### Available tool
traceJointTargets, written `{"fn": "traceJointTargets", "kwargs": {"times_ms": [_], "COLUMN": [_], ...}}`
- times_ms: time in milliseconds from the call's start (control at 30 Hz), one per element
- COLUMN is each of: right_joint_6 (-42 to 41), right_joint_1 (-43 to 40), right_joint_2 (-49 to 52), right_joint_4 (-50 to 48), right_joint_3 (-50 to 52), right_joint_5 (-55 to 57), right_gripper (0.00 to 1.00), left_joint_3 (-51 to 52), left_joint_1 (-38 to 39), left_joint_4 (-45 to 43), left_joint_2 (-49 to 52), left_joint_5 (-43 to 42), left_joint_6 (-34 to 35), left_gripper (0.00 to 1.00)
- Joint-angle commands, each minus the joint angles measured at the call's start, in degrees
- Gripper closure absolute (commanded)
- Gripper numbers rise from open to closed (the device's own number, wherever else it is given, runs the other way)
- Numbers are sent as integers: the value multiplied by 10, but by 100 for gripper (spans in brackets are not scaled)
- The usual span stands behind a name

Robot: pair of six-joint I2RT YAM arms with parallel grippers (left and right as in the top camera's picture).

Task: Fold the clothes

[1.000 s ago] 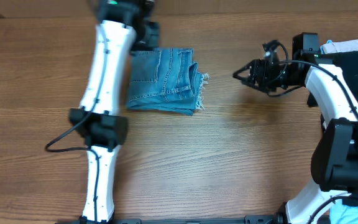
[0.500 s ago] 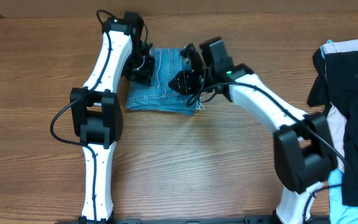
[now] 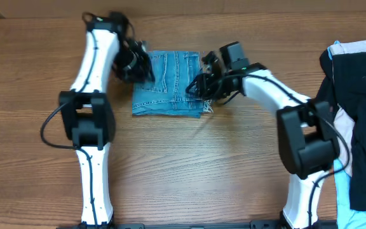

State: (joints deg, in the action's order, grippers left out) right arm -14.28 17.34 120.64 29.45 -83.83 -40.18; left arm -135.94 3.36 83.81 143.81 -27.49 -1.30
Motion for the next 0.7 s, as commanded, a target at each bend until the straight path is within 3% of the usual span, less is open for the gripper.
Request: {"fn": "traceJointTargets", "kwargs": {"times_ms": [0,67,200,333,567,667], "right_joint_6": [38,47,44,43,43,43], "right_joint_1": [-16,-21,-29,-29,-29,-29], "right_joint_2": [-114,-154,-198,-226,-234,-234], "right_joint_4": [12,27,62,94,112,114], "right_joint_3": [1,1,1,1,1,1], "right_joint_5": [-34,-29,-26,-30,-30,-30], "right_gripper": [38,32,32,33,38,38], "left_joint_3": [-66,-54,-3,91,215,238], "left_joint_1": [-50,-64,-76,-77,-66,-53], "left_joint_4": [22,25,3,-64,-175,-202], "left_joint_2": [-6,-5,-5,-5,-5,-5], "left_joint_5": [-77,-48,-29,-74,-147,-162], "left_joint_6": [-11,-10,-8,13,66,67], "left_gripper": [26,22,18,18,28,45]}}
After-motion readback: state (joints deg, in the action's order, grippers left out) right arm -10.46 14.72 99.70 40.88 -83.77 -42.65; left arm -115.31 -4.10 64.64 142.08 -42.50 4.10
